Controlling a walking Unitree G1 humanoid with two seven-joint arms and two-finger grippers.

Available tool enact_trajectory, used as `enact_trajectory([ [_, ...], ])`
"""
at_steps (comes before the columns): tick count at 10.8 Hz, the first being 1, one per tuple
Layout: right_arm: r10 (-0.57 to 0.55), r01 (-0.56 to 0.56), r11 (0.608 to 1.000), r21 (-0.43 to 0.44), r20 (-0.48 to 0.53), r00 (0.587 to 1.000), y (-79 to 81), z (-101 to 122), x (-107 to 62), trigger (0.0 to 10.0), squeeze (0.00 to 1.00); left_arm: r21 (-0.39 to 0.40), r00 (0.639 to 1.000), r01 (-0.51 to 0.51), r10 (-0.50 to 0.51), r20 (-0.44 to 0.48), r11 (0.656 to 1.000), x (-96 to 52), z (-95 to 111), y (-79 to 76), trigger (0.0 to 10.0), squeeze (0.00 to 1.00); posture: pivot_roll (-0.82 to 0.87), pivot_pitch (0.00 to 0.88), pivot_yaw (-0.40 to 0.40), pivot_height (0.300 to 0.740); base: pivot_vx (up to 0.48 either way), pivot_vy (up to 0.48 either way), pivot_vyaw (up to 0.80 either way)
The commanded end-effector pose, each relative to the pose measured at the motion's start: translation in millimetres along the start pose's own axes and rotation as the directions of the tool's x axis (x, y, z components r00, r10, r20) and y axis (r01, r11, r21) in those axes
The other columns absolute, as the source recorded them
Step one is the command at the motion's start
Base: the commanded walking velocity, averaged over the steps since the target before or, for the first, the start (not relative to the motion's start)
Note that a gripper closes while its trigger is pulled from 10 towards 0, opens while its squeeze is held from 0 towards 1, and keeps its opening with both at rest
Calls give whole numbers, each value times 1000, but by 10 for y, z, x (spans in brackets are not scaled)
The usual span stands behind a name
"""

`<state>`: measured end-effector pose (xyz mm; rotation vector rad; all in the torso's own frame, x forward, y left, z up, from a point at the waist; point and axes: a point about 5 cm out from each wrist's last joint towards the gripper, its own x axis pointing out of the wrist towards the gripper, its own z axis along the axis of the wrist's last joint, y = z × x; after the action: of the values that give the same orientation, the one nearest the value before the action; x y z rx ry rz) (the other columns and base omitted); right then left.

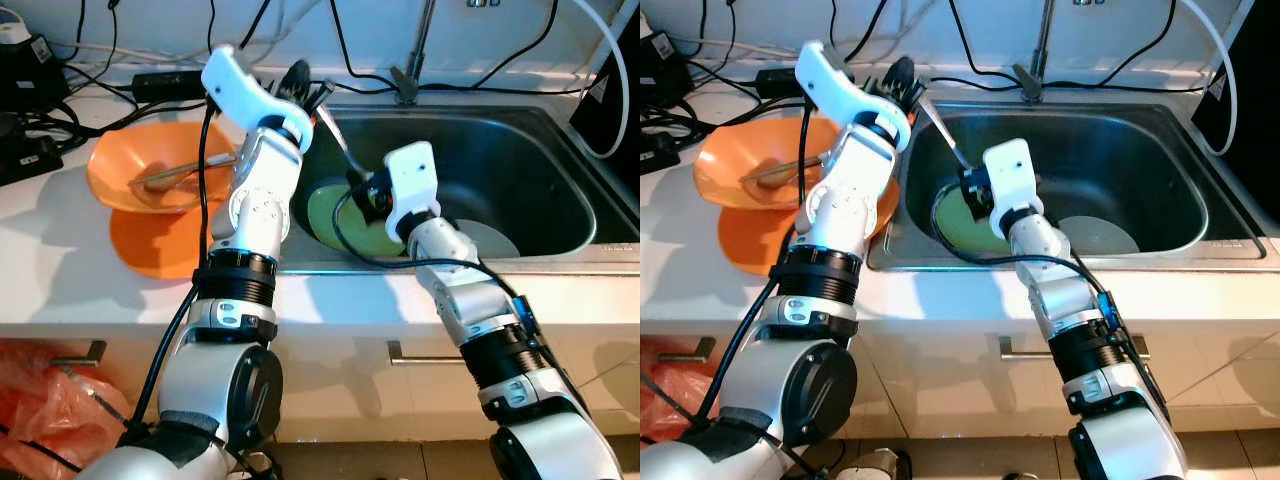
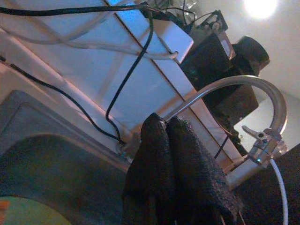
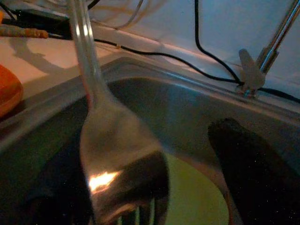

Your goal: Kitchen organization

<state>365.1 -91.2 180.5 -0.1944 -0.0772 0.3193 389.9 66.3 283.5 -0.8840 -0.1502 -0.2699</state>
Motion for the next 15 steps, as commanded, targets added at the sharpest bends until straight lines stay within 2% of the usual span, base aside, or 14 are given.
enact_trajectory([
  [1,-4,5,1000,-5,20,1000,-22,47,26,0,0,-86,996,-11,4,-89,996,-103,-377,-86,0,0,114,83,-2,740,0,0,0],
  [5,-16,15,1000,13,15,1000,-31,6,23,0,0,-84,993,-25,14,-121,996,-149,-429,-67,0,0,110,85,-2,740,0,0,0],
  [9,-32,31,999,19,13,999,-38,-15,12,0,0,-6,989,-66,64,-136,998,-176,-468,7,0,0,106,85,3,740,0,0,0],
  [10,-34,34,999,20,11,999,-40,-19,12,0,0,23,987,-77,79,-138,997,-177,-469,29,314,0,104,84,3,740,0,0,0],
  [11,-36,36,999,19,11,999,-42,-19,14,0,0,44,986,-94,99,-134,995,-178,-470,51,1647,0,103,83,4,740,0,0,0],
  [12,-37,37,999,19,12,999,-43,-18,16,0,0,66,984,-105,114,-134,992,-178,-469,71,2510,0,102,83,5,740,0,0,0],
  [13,-40,40,999,20,12,999,-47,-15,17,0,0,127,982,-125,141,-124,984,-170,-449,108,8392,0,102,82,5,740,0,0,0],
  [14,-41,41,999,22,12,999,-48,-15,17,0,0,126,987,-97,112,-113,987,-161,-426,82,10000,0,102,80,6,740,0,0,0],
  [15,-42,42,999,22,12,999,-50,-16,18,0,0,130,989,-90,105,-108,987,-160,-418,70,10000,345,103,79,6,740,0,0,0],
])
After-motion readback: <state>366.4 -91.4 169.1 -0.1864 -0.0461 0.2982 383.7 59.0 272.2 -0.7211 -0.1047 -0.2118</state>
